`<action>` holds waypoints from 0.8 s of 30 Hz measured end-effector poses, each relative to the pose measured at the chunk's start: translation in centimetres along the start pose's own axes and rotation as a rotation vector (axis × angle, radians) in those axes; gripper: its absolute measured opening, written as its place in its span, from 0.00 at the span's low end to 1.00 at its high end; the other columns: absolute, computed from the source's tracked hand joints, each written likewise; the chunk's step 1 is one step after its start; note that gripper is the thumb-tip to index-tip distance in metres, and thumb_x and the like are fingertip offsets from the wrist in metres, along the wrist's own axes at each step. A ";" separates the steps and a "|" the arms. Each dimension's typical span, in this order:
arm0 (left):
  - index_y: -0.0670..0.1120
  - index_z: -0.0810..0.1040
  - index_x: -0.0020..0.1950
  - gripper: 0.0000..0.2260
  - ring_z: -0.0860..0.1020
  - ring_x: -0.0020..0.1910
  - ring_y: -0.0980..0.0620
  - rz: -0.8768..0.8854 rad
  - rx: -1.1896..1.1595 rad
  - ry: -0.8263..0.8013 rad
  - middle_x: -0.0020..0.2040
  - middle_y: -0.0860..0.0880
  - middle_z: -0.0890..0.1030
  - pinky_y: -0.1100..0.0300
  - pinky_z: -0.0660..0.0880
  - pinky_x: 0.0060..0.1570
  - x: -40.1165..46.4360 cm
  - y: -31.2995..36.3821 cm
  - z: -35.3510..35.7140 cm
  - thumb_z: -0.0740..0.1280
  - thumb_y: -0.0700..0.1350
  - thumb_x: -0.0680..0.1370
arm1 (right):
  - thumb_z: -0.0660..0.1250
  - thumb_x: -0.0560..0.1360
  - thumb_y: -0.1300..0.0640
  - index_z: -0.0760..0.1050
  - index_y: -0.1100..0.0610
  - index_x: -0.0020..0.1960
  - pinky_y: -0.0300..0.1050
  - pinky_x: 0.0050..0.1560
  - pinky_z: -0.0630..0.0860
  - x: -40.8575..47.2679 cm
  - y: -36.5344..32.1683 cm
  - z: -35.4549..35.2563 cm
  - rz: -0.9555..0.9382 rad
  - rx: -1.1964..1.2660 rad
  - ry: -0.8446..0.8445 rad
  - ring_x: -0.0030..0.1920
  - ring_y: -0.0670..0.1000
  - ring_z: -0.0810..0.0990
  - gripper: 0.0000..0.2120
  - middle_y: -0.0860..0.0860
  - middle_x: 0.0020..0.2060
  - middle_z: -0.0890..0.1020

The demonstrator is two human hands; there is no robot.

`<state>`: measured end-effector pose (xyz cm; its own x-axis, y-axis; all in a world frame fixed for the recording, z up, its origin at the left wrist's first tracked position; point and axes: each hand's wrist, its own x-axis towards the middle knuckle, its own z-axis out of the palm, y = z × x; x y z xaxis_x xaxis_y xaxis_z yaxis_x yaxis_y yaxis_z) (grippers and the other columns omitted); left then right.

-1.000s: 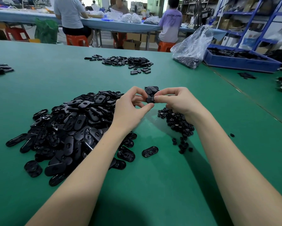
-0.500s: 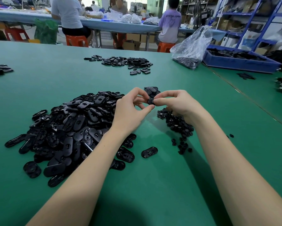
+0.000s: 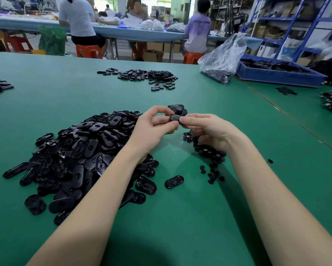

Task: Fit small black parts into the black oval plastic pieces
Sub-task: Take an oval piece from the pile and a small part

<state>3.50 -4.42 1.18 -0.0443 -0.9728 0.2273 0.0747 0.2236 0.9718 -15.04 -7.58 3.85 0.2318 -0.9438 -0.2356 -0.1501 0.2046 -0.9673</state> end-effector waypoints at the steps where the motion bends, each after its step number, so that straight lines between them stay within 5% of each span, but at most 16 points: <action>1: 0.45 0.79 0.53 0.09 0.83 0.40 0.54 -0.026 -0.031 -0.013 0.43 0.46 0.87 0.66 0.78 0.45 0.0 0.1 0.0 0.73 0.35 0.76 | 0.78 0.72 0.51 0.83 0.51 0.53 0.34 0.25 0.58 0.0 0.0 0.0 -0.001 -0.006 -0.019 0.29 0.42 0.68 0.12 0.43 0.38 0.83; 11: 0.46 0.81 0.49 0.07 0.82 0.38 0.54 -0.133 -0.035 0.067 0.39 0.46 0.86 0.68 0.77 0.43 0.2 0.0 0.0 0.71 0.35 0.76 | 0.79 0.70 0.50 0.85 0.43 0.37 0.33 0.26 0.64 -0.1 -0.3 0.8 -0.117 -0.232 0.073 0.28 0.41 0.72 0.05 0.44 0.40 0.87; 24: 0.47 0.81 0.48 0.08 0.81 0.33 0.59 -0.177 0.044 0.111 0.40 0.49 0.84 0.73 0.70 0.30 0.0 -0.1 0.3 0.73 0.35 0.74 | 0.78 0.71 0.58 0.82 0.53 0.39 0.30 0.25 0.64 0.3 0.1 1.3 -0.240 -0.352 0.178 0.24 0.39 0.68 0.05 0.39 0.23 0.73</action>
<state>3.23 -4.37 1.11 0.0570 -0.9973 0.0472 0.0320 0.0490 0.9983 -13.71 -7.46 3.56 0.1354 -0.9900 0.0405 -0.4369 -0.0964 -0.8943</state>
